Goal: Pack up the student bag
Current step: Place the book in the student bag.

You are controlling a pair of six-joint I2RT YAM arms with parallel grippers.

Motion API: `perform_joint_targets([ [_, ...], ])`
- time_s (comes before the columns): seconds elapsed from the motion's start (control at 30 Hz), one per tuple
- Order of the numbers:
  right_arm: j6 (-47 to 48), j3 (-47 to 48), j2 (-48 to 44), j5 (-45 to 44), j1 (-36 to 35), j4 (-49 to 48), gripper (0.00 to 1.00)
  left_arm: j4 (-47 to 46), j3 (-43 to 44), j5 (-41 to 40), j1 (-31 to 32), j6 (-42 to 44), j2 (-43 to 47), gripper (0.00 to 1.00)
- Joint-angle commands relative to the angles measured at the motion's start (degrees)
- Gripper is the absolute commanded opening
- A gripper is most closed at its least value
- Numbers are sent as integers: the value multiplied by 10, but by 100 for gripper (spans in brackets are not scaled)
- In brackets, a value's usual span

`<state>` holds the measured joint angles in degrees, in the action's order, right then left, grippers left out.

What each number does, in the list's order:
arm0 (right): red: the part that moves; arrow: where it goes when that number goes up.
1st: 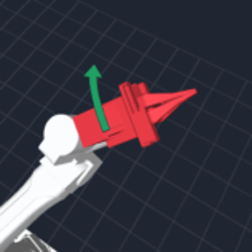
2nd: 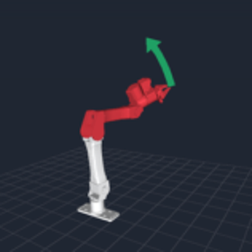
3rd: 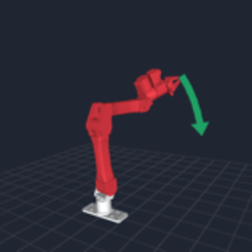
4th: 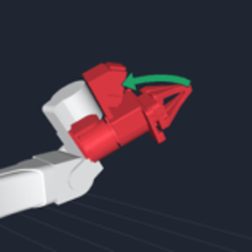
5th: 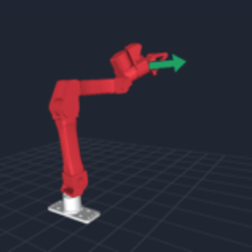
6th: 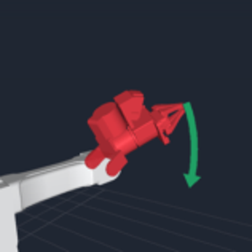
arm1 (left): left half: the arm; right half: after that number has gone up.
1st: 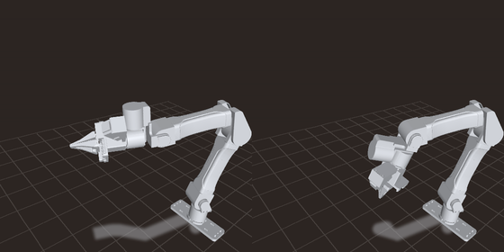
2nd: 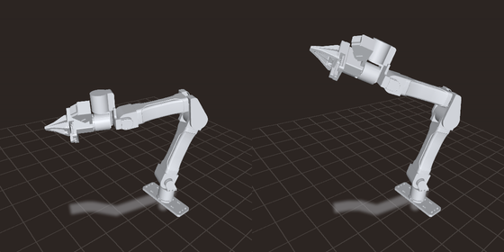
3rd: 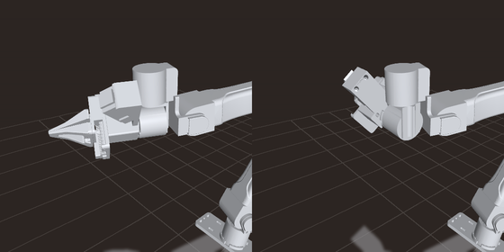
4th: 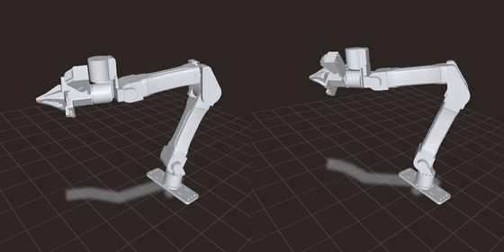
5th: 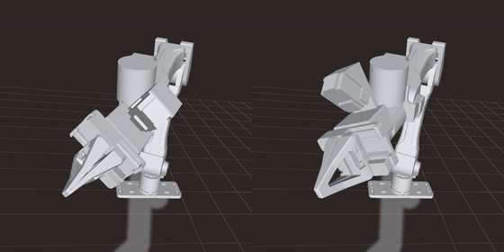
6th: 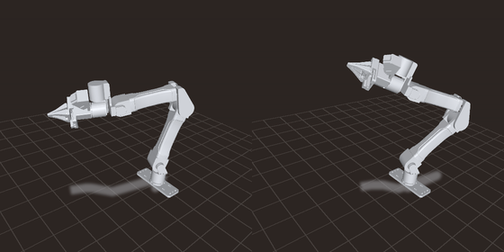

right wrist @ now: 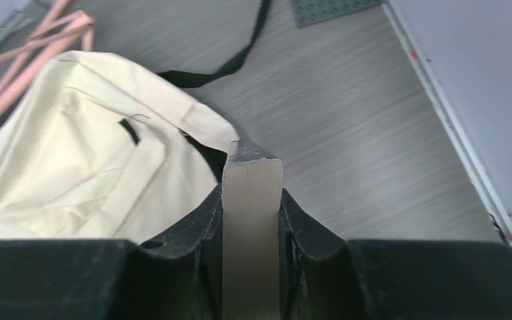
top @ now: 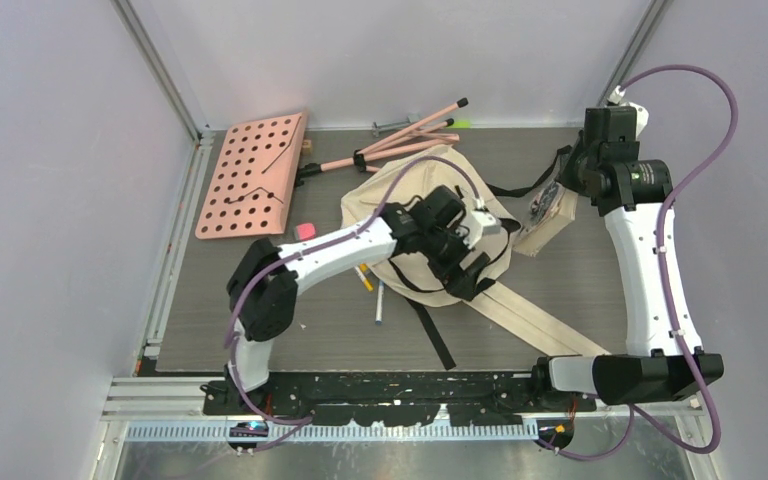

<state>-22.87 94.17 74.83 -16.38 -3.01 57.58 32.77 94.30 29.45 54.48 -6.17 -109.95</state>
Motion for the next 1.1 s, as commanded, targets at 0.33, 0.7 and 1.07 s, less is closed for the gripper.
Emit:
perform_joint_targets([
  [0.33,-1,-46,-92,-59,3,-36,1,72,74,-285,62,72,-62,85],
  [0.7,-10,-62,-103,-53,3,-50,1,82,104,-272,62,83,-96,88],
  [1.07,-14,-76,-110,-27,3,-39,1,93,127,-333,57,65,-78,37],
])
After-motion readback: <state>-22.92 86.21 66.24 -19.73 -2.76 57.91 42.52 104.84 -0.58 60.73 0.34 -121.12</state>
